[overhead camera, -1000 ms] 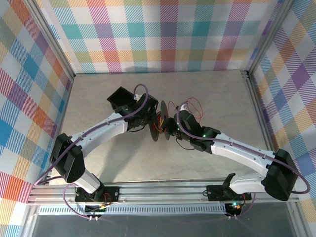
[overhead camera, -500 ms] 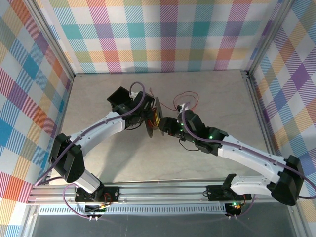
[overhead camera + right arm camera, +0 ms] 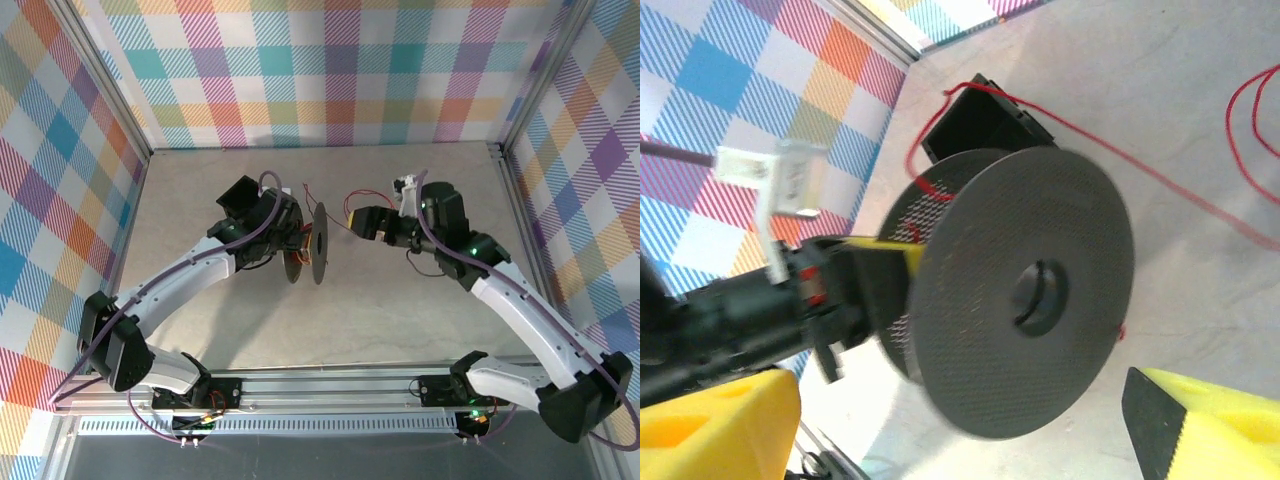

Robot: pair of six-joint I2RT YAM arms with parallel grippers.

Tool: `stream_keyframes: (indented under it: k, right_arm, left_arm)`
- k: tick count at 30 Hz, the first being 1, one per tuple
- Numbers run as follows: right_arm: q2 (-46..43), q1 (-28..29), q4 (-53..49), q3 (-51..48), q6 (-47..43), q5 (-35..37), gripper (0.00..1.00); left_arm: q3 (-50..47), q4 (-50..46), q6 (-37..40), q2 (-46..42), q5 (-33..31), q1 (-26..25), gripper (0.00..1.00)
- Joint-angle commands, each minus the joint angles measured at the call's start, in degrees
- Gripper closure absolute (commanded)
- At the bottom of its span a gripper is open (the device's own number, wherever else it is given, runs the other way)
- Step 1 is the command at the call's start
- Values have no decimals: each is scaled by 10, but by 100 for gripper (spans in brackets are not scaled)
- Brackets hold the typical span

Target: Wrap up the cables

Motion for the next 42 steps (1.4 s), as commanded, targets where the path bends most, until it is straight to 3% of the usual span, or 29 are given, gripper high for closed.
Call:
stream_keyframes:
  k: [1,3,5,8,11,18,24,33,42]
  right_arm:
    - [38,-53,-26,9,-123,-140,20]
    - [65,-66,-35,25,-168,-144,22]
    - [101,-79,-61,58,-206,-151,31]
    - [159,-115,-85,101,-248,-215,42]
    - [202,-137,-82,118,-283,-277,46]
    - [277,-144,-109,143,-371,-318,43]
    - [294,-144,-67,113,-392,-382,37]
    - [282,-145,145,23,-321,-455,35]
    - [306,-147,223,46,-281,-518,37]
  left_arm:
    - [22,-2,38,-43,64,0,100]
    - [31,-12,46,-56,79,0,100]
    - [41,-23,55,-65,91,0,100]
    - [59,-41,62,-73,111,1,100]
    - [71,-53,64,-81,131,0,100]
    - [105,-88,74,-97,165,1,100]
    - [128,-98,76,-105,203,8,100]
    - [129,-86,68,-108,248,13,100]
    - [126,-73,63,-113,292,14,100]
